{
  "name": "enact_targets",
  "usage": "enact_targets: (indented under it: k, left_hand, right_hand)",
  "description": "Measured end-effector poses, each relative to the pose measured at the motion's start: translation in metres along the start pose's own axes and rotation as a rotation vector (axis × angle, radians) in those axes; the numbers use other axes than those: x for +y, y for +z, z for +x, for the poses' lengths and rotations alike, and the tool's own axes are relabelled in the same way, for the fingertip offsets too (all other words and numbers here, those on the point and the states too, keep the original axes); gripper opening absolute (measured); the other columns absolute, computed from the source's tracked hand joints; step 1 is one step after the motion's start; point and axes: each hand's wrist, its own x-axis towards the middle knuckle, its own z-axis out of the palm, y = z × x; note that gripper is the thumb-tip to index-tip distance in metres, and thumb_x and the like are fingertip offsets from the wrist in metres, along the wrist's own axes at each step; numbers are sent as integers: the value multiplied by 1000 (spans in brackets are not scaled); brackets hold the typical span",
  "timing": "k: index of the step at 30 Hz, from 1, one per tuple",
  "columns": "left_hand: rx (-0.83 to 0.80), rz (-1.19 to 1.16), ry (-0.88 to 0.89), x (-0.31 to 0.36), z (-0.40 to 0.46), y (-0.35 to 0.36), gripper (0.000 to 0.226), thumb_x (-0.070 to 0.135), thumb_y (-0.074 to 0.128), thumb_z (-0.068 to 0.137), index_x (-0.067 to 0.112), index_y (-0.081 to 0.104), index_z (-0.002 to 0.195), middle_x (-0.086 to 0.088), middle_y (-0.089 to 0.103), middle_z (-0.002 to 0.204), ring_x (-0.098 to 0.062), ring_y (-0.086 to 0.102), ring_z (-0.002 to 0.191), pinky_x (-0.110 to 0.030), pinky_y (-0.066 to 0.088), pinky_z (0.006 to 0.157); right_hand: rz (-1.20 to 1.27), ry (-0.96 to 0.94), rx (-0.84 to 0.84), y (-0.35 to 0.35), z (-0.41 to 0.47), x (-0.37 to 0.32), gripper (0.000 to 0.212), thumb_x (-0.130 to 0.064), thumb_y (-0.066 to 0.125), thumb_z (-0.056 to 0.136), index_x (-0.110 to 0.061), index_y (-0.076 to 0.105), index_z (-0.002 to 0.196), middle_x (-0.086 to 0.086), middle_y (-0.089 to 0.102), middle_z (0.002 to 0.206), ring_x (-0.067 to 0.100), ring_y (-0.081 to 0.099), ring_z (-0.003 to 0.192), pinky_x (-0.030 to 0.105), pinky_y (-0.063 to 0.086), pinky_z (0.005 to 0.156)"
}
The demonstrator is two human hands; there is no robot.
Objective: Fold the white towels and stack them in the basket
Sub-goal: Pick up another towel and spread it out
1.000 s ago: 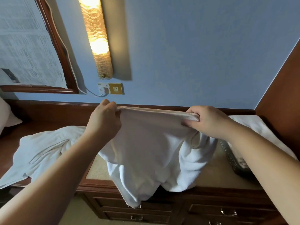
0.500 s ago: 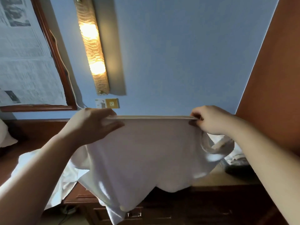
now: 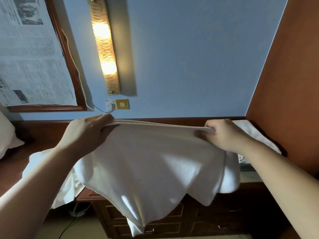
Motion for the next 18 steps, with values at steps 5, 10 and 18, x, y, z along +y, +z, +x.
enact_targets:
  k: [5,10,18]
  left_hand:
    - [-72,-23,53,-7,-24,5,53,66,33,102,24,64,100,6,66,73,-34,63,58,-29,35,52]
    - [-189,-75,-17,-23,-52,9,50,69,36,95,29,65,104,4,70,72,-36,66,62,-31,41,54]
    - [-430,-44,-206,-33,-78,36,37,63,43,100,32,59,108,4,63,77,-37,67,78,-36,45,61]
  right_hand:
    - [94,90,-243,15,-13,14,83,-93,68,63,-12,50,66,-7,45,58,9,42,57,31,31,61]
    - [-104,104,-198,25,-29,46,79,-100,58,60,-22,49,70,-9,47,55,15,46,55,34,35,57]
    - [-255,128,-226,41,-39,47,74,-89,62,73,-19,38,68,-8,40,59,15,41,58,35,26,57]
